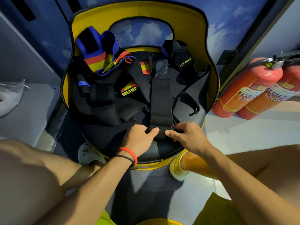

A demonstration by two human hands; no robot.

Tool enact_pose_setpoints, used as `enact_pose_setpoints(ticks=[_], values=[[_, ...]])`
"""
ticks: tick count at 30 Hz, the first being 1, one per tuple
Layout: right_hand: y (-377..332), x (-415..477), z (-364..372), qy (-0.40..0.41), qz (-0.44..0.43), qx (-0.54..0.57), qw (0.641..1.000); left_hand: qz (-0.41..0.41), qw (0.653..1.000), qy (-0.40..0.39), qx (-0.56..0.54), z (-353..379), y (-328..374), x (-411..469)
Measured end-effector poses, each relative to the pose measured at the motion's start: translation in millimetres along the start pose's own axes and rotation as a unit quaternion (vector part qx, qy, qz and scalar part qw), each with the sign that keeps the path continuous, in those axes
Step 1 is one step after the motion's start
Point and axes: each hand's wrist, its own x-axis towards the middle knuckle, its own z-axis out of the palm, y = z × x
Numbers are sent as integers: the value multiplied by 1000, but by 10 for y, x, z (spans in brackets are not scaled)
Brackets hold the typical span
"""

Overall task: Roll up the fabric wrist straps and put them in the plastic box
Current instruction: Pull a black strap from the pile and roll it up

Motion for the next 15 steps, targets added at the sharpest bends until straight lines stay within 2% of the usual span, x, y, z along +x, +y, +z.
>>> enact_pose_setpoints(ticks=[5,8,11,13,15], values=[[52,54,24,-11,93,82,992,0,1000,-18,0,-22,-127,2],[43,70,45,-4,124,115,986,-2,1000,0,-21,-9,-168,58],[21,31,124,77,88,67,991,2,999,42,-34,49,-157,96],[2,12,191,154,35,14,987,3,995,78,-61,96,-106,115],[-1,29,241,198,-25,-4,980,9,991,101,-84,118,-47,149]])
